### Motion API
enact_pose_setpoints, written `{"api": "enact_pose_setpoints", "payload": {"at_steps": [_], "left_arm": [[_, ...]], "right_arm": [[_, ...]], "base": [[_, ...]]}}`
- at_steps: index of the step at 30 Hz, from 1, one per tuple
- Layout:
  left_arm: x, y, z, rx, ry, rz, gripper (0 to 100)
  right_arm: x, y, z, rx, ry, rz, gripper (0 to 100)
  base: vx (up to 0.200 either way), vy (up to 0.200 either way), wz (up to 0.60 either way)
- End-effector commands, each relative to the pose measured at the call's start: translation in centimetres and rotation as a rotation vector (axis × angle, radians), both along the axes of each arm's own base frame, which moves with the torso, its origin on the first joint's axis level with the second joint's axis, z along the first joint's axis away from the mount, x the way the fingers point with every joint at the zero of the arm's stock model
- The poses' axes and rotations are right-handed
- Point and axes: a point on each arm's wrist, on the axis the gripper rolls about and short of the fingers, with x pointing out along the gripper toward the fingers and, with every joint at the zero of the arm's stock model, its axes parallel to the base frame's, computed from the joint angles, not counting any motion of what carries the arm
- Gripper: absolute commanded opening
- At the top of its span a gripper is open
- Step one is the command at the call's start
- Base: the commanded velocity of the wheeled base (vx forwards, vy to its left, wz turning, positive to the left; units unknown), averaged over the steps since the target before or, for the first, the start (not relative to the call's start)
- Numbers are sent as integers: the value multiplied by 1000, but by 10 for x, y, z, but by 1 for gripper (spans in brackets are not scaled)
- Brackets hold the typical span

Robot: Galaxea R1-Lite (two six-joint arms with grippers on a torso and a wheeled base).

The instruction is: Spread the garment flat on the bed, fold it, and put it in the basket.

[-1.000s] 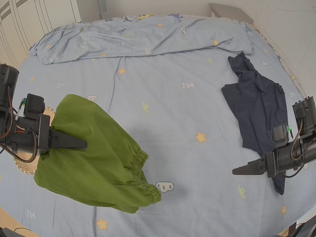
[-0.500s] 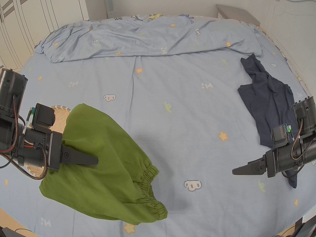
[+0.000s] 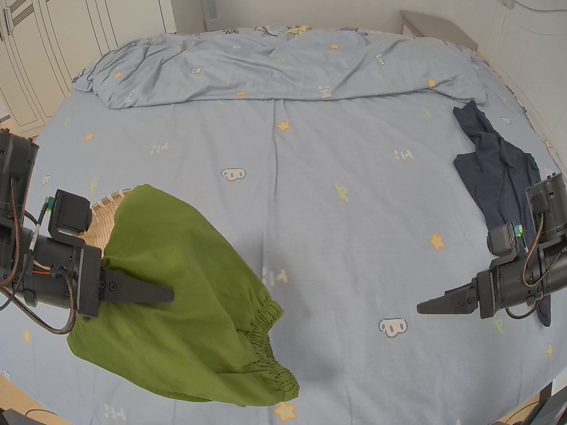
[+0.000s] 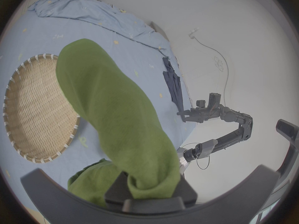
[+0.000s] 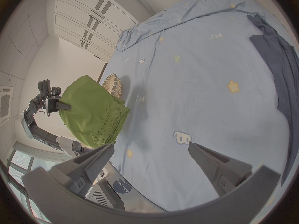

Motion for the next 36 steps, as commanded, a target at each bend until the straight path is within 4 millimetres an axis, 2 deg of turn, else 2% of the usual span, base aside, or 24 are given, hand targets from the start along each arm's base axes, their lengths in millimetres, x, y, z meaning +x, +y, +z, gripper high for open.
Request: {"api": "enact_pose_setpoints", "payload": {"at_steps": [1, 7, 9, 13, 18, 21, 22, 25, 27, 28, 30, 31, 32, 33, 34, 36], "left_arm": [[-9, 5, 7, -19, -56, 0, 0], [5, 9, 34, -91, -292, 24, 0], [6, 9, 43, -116, -332, 9, 0], [10, 17, 51, -131, -381, 38, 0], [27, 42, 53, -148, -455, 136, 0], [44, 71, 48, -135, -454, 238, 0], [44, 71, 48, -135, -454, 238, 0], [64, 96, 30, -155, -382, 276, 0], [75, 107, 5, -169, -290, 284, 0], [76, 107, 2, -170, -281, 285, 0], [90, 118, -37, -182, -150, 309, 0], [93, 123, -50, -185, -116, 325, 0], [93, 123, -50, -185, -116, 325, 0], [96, 128, -65, -186, -84, 347, 0], [95, 142, -87, -190, -54, 400, 0], [93, 158, -105, -190, -43, 461, 0]], "right_arm": [[0, 0, 0, 1, -1, 0, 100], [1, 0, -1, -2, 5, -1, 100], [2, 0, -1, -2, 7, -4, 100], [3, -2, -2, -3, 7, -11, 100], [6, -1, -5, -8, 19, -12, 100], [7, 0, -6, -7, 14, -13, 100], [7, 0, -6, -7, 14, -13, 100], [6, 0, -5, -3, 7, -11, 100], [6, 0, -4, -2, 4, -11, 100], [6, 0, -4, -2, 4, -11, 100], [6, 0, -5, -3, 6, -8, 100], [5, 1, -5, -3, 6, -5, 100], [5, 1, -5, -3, 6, -5, 100], [5, 1, -5, -3, 6, -3, 100], [5, 2, -5, -3, 7, 1, 100], [4, 2, -5, -3, 6, 3, 100]], "base": [[0, 0, 0], [0, 0, 0], [0, 0, 0], [0, 0, 0], [0, 0, 0], [0, 0, 0], [0, 0, 0], [0, 0, 0], [0, 0, 0], [0, 0, 0], [0, 0, 0], [0, 0, 0], [0, 0, 0], [0, 0, 0], [0, 0, 0], [0, 0, 0]]}}
